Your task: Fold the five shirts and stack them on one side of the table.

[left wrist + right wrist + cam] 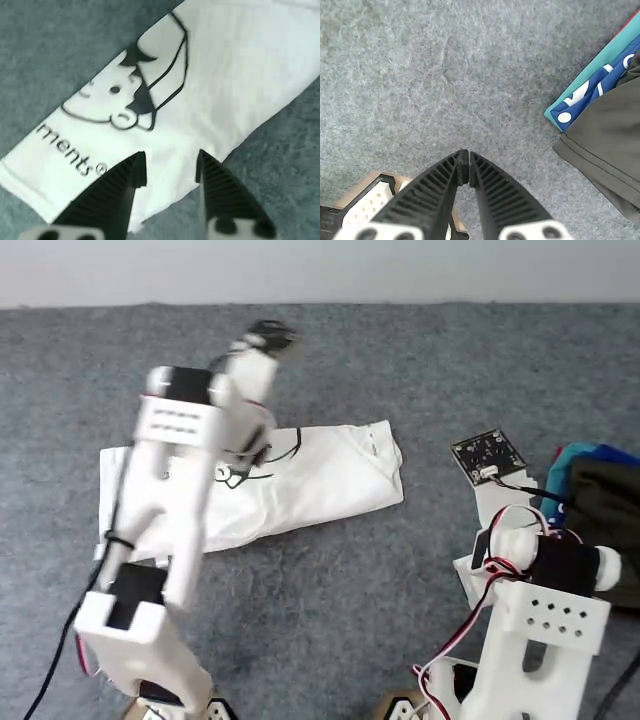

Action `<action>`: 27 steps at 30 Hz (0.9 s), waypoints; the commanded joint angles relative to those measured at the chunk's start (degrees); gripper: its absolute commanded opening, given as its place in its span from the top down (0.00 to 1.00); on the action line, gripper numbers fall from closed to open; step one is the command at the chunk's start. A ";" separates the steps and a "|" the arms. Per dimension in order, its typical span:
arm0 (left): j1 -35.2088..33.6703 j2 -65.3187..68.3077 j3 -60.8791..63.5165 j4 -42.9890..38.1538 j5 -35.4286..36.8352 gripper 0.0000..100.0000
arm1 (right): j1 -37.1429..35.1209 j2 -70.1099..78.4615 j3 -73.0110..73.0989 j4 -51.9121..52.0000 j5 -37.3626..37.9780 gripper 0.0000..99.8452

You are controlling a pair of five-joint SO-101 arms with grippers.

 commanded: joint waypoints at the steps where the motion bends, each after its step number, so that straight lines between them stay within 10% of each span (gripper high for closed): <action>1: -10.90 -3.08 -1.80 3.87 0.35 0.80 | 0.22 -0.92 -0.35 1.45 -0.18 0.99; 13: -36.48 12.22 -2.24 -1.76 -10.11 0.71 | 0.22 -0.57 -0.18 1.54 -0.18 0.99; 27: -34.46 23.12 -2.15 -12.92 -5.71 0.73 | 0.22 -0.57 -0.18 1.54 -0.18 0.99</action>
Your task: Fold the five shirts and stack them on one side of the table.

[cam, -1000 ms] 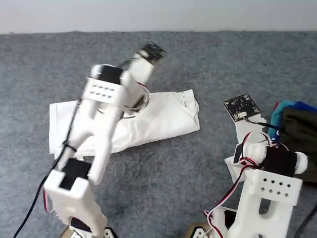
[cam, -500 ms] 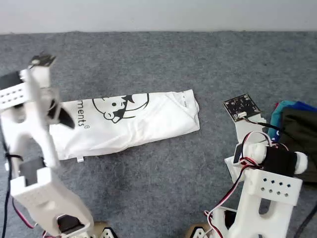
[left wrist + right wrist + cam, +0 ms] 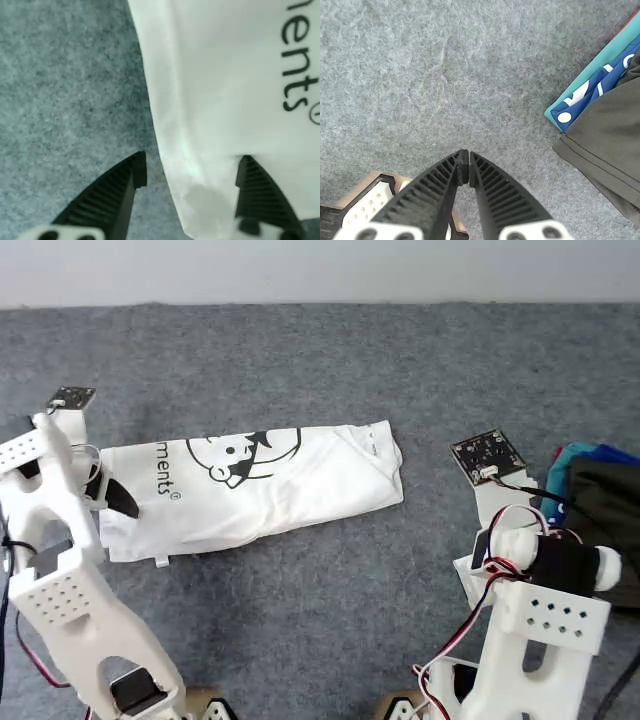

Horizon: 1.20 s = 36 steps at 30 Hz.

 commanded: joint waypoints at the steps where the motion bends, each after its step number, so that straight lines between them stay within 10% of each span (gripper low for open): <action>1: 1.41 0.35 -1.89 -2.11 1.93 0.76 | 0.22 -0.57 -0.18 1.54 -0.18 0.99; 10: 5.63 -5.54 -1.98 -0.44 -0.97 0.99 | 0.22 -0.57 -0.18 1.45 -0.18 0.99; 28: 24.26 -27.43 -1.80 8.70 8.62 0.99 | 0.22 -0.92 -0.18 1.45 -0.18 0.99; 36: 18.81 -23.82 -0.48 6.07 8.26 0.99 | 0.48 -0.84 -0.18 1.45 -0.18 0.99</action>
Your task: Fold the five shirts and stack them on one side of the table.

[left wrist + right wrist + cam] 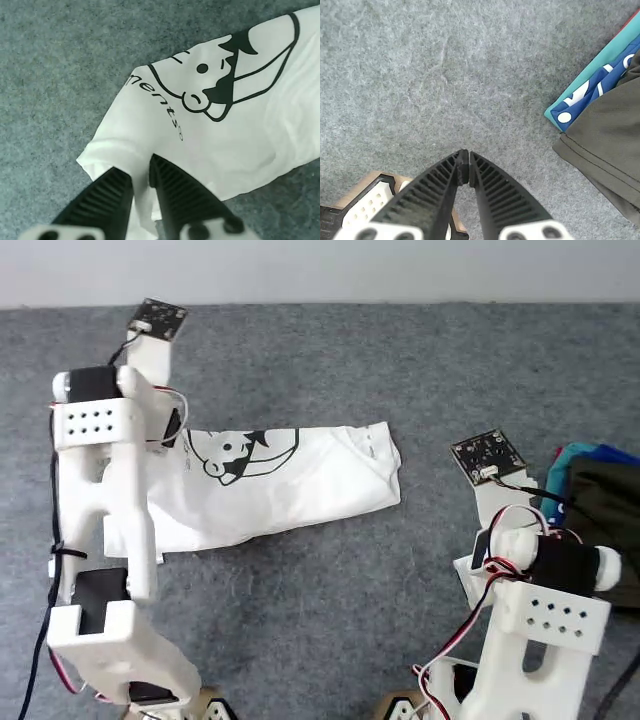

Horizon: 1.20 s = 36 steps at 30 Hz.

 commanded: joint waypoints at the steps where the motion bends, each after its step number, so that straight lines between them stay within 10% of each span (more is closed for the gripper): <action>1: -3.96 1.67 -0.48 -0.97 0.26 0.99 | 0.48 -0.75 -0.18 1.45 -0.18 0.99; 12: -16.62 20.48 -0.66 -5.10 -4.31 0.99 | 0.22 -0.48 -0.18 1.45 -0.18 0.99; 36: -17.58 21.10 -8.22 -4.66 -6.51 0.79 | 0.22 -0.48 -0.18 1.54 -0.18 0.99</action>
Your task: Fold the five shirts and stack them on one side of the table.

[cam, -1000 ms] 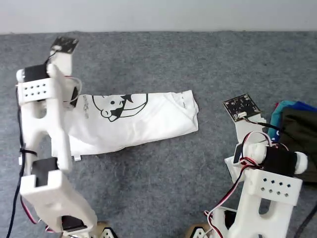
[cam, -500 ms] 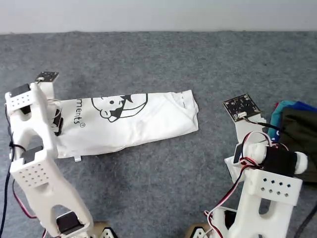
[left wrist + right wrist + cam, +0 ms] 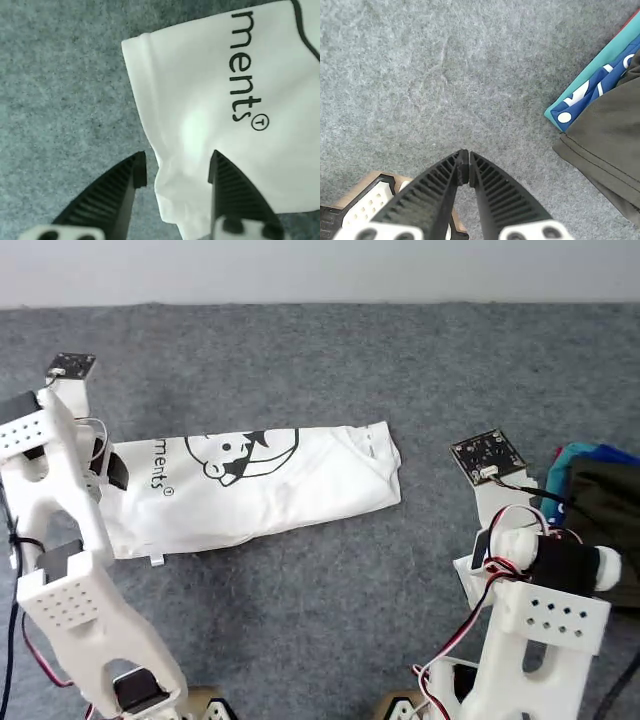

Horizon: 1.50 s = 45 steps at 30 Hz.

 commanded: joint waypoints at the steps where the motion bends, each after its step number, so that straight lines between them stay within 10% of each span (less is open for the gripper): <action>1: 0.44 2.02 -1.89 -3.34 -0.44 0.79 | 0.22 -0.48 -0.18 1.54 -0.18 0.99; 14: 4.84 14.15 -2.95 -5.10 -2.02 0.93 | 0.22 -0.66 -0.18 1.89 -0.18 0.99; 32: 16.88 0.35 -19.56 13.54 5.01 0.99 | 0.48 -0.92 -0.18 1.89 -0.18 0.99; 45: 42.81 -8.62 -19.65 11.52 15.56 0.99 | 0.48 -0.92 -0.18 1.54 -0.18 0.99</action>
